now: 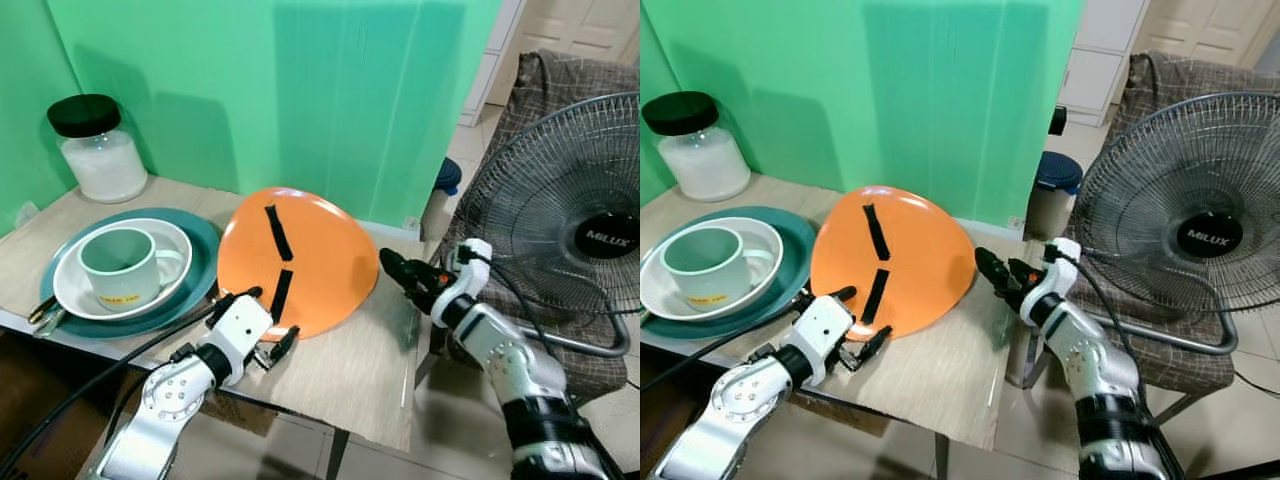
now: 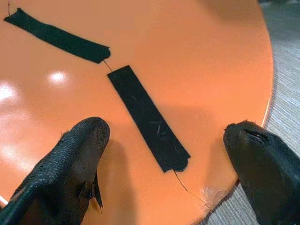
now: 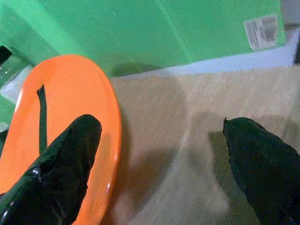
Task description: Setting the table
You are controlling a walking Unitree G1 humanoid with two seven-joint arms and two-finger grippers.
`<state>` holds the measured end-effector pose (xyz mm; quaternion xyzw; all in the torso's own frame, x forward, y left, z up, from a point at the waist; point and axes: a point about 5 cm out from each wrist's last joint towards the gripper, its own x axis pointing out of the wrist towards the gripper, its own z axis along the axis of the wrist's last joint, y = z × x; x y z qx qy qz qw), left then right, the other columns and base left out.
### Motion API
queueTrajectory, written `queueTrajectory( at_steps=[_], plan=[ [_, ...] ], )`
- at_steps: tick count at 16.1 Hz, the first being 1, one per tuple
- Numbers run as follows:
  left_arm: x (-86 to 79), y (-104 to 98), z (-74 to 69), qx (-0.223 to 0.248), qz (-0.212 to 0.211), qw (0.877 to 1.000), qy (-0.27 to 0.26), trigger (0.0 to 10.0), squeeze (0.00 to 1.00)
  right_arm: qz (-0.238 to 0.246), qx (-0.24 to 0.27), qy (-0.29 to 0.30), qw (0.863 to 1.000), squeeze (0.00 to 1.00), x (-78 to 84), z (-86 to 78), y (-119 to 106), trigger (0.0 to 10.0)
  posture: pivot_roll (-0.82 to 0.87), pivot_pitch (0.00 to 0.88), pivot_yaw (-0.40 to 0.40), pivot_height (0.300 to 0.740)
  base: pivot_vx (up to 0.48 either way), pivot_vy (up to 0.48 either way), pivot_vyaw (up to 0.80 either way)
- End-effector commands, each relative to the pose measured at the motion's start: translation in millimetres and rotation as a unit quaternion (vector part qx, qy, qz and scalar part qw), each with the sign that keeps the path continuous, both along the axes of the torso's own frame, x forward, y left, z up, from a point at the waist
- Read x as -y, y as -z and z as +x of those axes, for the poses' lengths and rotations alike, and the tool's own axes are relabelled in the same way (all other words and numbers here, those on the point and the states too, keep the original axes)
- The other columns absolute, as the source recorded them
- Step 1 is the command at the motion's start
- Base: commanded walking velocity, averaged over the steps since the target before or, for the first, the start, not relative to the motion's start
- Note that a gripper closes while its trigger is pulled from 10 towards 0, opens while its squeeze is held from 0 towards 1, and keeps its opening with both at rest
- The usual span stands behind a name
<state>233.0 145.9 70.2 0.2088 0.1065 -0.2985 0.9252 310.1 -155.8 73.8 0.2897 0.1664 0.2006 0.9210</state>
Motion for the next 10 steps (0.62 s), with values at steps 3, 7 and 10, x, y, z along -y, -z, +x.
queueTrajectory(
  at_steps=[3,7,10],
  plan=[
    [-1.7,22.1,-11.1,-0.049,0.016,0.999,-0.007,10.0,0.0,-0.008,0.012,-0.003,1.0,0.0,-6.5,11.1,-2.4,10.0,0.0,0.0,-0.088,0.74,0.0,0.0,0.0],
    [2.8,19.9,-9.3,-0.036,0.005,0.999,-0.001,10.0,0.0,-0.002,0.021,-0.007,1.0,0.0,-12.0,14.0,-4.1,10.0,0.01,0.0,-0.096,0.74,0.0,0.0,0.0],
    [10.1,8.6,2.8,-0.014,-0.007,1.0,0.013,10.0,0.0,0.012,0.056,0.013,0.998,0.0,-2.3,14.5,-19.0,10.0,0.02,0.0,-0.092,0.74,0.0,0.0,0.0]
  ],
)
